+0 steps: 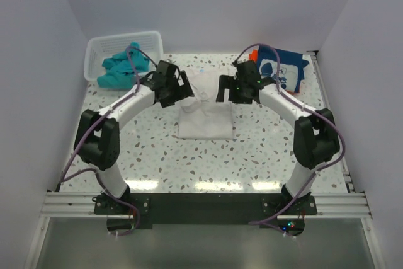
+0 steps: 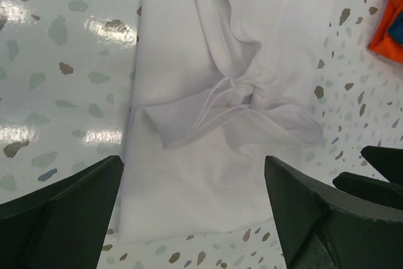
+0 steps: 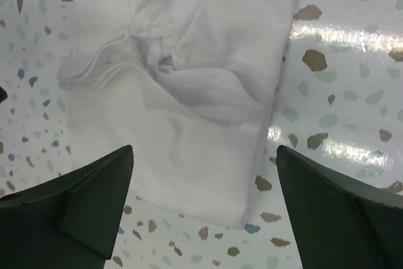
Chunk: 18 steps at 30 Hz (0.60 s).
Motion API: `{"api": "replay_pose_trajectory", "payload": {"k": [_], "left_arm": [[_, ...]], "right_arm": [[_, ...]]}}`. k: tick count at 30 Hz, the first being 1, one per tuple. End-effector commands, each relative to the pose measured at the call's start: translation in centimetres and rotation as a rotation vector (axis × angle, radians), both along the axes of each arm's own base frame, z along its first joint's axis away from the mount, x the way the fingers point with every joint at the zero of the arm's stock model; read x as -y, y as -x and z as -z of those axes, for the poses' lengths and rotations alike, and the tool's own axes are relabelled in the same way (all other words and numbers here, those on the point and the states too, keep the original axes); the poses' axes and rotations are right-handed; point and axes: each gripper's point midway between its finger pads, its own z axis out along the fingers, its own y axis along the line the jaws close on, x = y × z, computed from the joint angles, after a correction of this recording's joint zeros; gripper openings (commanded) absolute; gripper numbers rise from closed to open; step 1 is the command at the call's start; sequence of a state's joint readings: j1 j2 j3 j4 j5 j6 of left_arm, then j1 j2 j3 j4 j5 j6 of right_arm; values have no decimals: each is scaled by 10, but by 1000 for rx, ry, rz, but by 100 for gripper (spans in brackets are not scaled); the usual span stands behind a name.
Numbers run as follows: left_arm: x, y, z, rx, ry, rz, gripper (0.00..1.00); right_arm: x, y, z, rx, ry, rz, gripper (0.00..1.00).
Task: Fold and stack the t-shirts
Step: Fold the tshirt
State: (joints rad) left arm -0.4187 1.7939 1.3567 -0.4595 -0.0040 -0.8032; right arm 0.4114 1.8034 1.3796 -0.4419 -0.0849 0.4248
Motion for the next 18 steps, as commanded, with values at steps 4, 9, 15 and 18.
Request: {"api": "replay_pose_trajectory", "payload": {"k": [4, 9, 15, 18], "left_arm": [[-33, 47, -33, 72, 21, -77, 100], [-66, 96, -15, 45, -19, -148, 100], [-102, 149, 10, -11, -87, -218, 100], [-109, 160, 11, -7, -94, -231, 100]], "right_arm": [[-28, 51, -32, 67, -104, -178, 99], [-74, 89, -17, 49, -82, -382, 99], [-123, 92, -8, 62, -98, -526, 99], [-137, 75, 3, 63, -97, -527, 99]]}}
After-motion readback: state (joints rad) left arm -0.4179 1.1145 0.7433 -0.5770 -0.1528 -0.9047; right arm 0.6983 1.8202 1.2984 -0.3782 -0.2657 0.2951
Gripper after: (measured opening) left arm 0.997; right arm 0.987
